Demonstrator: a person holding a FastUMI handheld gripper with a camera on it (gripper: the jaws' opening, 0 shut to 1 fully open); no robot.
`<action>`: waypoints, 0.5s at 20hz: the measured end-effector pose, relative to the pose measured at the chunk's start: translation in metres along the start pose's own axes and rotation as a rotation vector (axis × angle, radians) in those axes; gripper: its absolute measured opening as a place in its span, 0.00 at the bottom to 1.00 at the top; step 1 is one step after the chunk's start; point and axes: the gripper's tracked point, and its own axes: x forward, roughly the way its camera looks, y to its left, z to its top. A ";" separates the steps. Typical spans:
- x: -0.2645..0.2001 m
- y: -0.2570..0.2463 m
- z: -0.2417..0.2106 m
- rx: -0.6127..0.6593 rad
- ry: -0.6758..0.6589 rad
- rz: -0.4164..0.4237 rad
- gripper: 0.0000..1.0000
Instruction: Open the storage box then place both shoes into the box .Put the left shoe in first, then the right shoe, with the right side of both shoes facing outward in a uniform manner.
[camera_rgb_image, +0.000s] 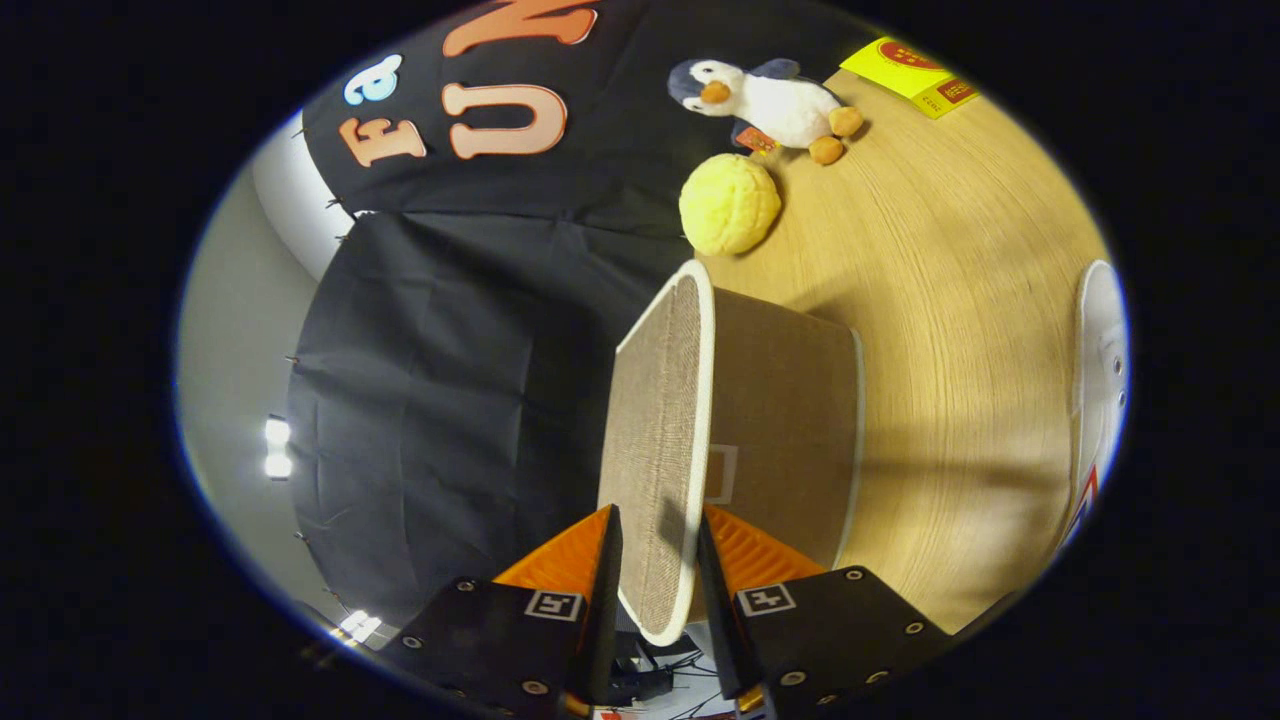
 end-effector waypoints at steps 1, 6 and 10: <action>0.003 0.000 0.000 0.018 -0.002 -0.011 0.32; 0.004 0.007 -0.017 0.101 0.085 -0.049 0.10; 0.002 0.010 -0.018 0.104 0.095 -0.107 0.02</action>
